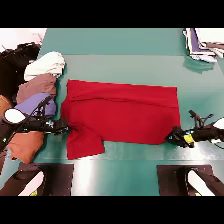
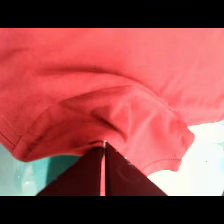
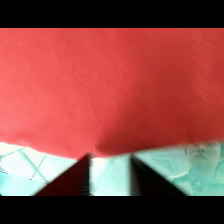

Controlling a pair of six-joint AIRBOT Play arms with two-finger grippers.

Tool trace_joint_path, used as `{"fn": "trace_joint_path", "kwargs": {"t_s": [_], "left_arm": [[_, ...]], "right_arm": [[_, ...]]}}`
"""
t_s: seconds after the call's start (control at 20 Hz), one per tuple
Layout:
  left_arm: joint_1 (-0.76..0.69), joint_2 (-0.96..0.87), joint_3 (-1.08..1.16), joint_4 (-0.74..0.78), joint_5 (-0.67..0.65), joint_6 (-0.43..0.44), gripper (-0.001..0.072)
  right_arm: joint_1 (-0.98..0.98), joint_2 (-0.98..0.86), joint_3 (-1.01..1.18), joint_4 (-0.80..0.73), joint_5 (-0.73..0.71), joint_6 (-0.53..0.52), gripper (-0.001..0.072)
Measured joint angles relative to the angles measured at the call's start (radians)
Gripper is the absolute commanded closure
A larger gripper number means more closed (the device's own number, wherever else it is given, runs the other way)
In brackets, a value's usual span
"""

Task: Fold the shirts.

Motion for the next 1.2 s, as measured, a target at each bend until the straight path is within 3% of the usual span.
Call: {"fn": "trace_joint_path", "kwargs": {"t_s": [0.05,0.25,0.6,0.8,0.95,1.2], "left_arm": [[0.000,0.000,0.000,0.000,-0.001,0.000,0.0685],[0.000,0.003,0.006,0.005,-0.038,0.007,0.0686],[0.000,0.149,0.043,0.005,-0.183,-0.030,0.0686],[0.000,0.167,0.139,0.002,-0.182,-0.051,0.0686],[0.000,0.069,0.241,0.001,-0.110,-0.022,0.0685],[0.000,-0.259,0.445,0.000,0.000,0.055,0.0684]], "right_arm": [[0.024,-0.019,0.003,0.003,-0.013,0.000,0.0697],[0.115,-0.066,0.061,-0.041,-0.010,0.003,0.0698],[0.172,0.117,0.196,-0.237,0.221,0.052,0.0699],[0.178,0.126,0.324,-0.277,0.256,0.081,0.0699],[0.180,0.016,0.441,-0.288,0.219,0.084,0.0699],[0.180,-0.243,0.651,-0.284,0.133,0.066,0.0698]]}}
